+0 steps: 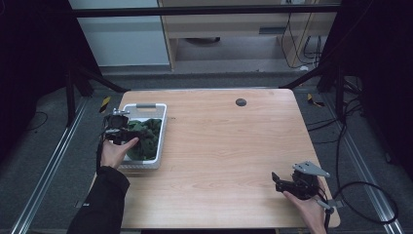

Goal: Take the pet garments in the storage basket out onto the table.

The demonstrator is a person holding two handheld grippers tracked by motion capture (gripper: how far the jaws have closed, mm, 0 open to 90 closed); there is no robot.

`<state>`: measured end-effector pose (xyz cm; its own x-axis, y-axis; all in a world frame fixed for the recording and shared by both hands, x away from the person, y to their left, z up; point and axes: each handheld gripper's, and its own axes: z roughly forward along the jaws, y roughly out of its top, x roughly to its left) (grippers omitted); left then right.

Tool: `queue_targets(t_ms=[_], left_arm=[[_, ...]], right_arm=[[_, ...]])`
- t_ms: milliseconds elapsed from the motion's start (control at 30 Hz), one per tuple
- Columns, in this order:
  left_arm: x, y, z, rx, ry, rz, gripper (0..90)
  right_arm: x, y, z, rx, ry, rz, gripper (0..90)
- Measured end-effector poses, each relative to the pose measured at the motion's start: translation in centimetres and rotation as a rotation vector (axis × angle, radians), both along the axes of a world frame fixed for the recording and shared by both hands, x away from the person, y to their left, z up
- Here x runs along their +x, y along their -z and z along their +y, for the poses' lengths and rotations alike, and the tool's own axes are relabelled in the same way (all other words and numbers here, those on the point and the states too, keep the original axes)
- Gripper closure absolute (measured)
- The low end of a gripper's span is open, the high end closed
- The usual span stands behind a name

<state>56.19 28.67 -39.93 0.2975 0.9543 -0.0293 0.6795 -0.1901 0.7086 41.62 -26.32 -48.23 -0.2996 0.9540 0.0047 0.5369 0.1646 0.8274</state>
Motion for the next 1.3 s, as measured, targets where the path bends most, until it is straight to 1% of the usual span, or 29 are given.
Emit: queue_targets(t_ms=[133,233,400,533,667,733,767,1000,1100,1200,1300], left_arm=[[0.5,0.4,-0.2,0.004,-0.005,0.014,17.2],[0.8,0.7,-0.3,0.017,-0.009,0.029,17.0],[1.3,1.3,-0.4,0.022,-0.010,0.062,17.0],[1.6,1.6,-0.4,0.014,-0.014,0.088,19.0],[1.9,1.8,-0.4,0.030,-0.023,0.108,22.5],[2.0,1.9,-0.3,0.029,-0.037,0.121,26.2],[2.1,1.9,-0.3,0.026,-0.038,0.128,28.5],[2.2,2.2,0.0,0.022,-0.041,0.176,47.7],[2.2,2.3,0.1,0.016,-0.029,0.188,55.9],[2.1,2.3,-0.1,0.027,-0.019,0.191,62.8],[2.0,2.3,0.0,0.019,-0.009,0.199,69.7]], right_arm=[[0.0,0.1,0.0,-0.002,-0.004,0.007,8.5],[0.1,0.1,0.0,-0.002,-0.006,0.006,8.2],[0.1,0.1,0.0,-0.002,-0.004,0.009,7.7],[0.1,0.1,0.0,-0.005,-0.010,0.012,7.4],[0.1,0.1,0.1,0.003,-0.010,0.024,7.2],[0.1,0.1,0.1,0.002,-0.012,0.025,7.2],[0.2,0.2,0.1,-0.005,-0.013,0.022,7.2],[0.2,0.2,0.1,-0.006,-0.015,0.026,7.3],[0.2,0.2,0.1,-0.007,-0.015,0.027,7.3],[0.2,0.2,0.1,-0.006,-0.014,0.030,7.4],[0.3,0.3,0.0,-0.006,-0.016,0.034,7.5]])
